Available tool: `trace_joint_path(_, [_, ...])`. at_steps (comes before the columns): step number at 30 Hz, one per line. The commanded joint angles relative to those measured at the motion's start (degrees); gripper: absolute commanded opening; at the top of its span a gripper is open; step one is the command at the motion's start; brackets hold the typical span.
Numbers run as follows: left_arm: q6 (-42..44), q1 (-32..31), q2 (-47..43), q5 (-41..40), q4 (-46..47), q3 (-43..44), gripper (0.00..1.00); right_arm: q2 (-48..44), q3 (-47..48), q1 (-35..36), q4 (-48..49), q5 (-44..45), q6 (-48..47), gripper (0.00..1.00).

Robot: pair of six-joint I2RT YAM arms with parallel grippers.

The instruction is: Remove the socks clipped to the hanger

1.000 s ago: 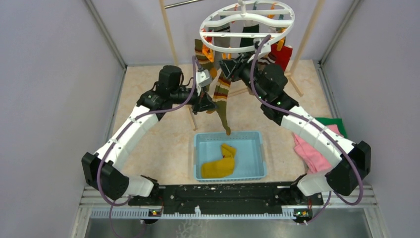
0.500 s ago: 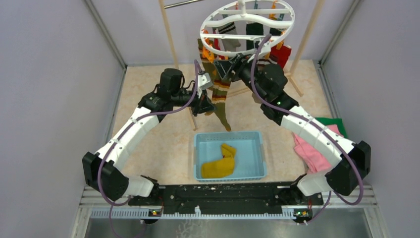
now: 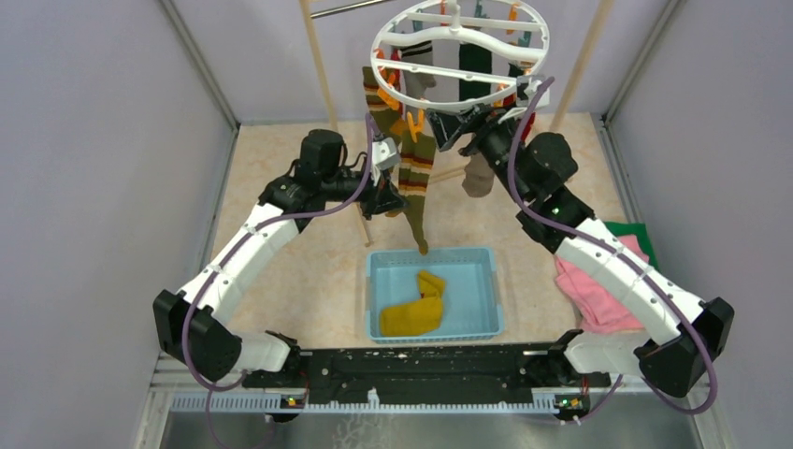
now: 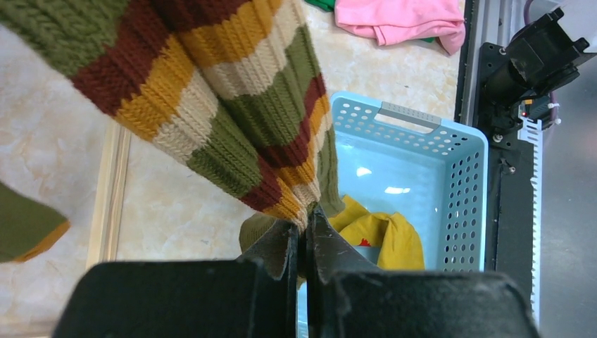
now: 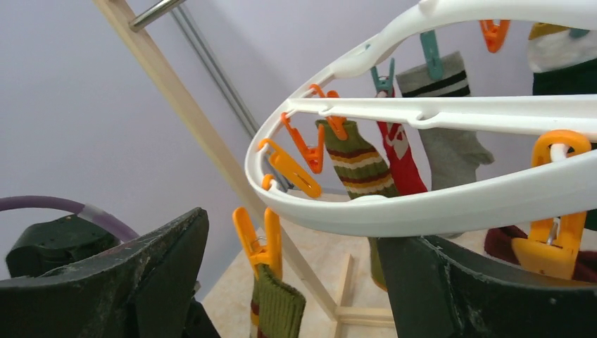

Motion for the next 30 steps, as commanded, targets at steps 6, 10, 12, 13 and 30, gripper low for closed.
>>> trace_joint_path(6, [-0.01, -1.4, -1.44, -1.96, 2.45, -0.76, 0.0, 1.53, 0.76, 5.66, 1.63, 5.33, -9.42, 0.83])
trace_joint_path(10, [0.57, -1.98, -1.58, -3.43, 2.53, -0.97, 0.0, 2.64, 1.03, 7.62, 2.07, 6.73, -12.07, 0.81])
trace_joint_path(12, [0.95, -2.26, -1.61, -4.23, 2.58, -0.94, 0.0, 3.3, 1.47, 8.32, 1.83, 7.38, -13.0, 0.8])
trace_joint_path(13, [1.21, -2.38, -1.57, -4.41, 2.54, -1.01, 0.0, 3.6, 1.64, 8.56, 1.89, 7.7, -13.32, 0.8])
trace_joint_path(30, [1.58, -3.01, -1.56, -5.21, 2.19, -0.5, 0.0, 11.28, 7.88, 9.6, 4.97, 15.3, -19.27, 0.67])
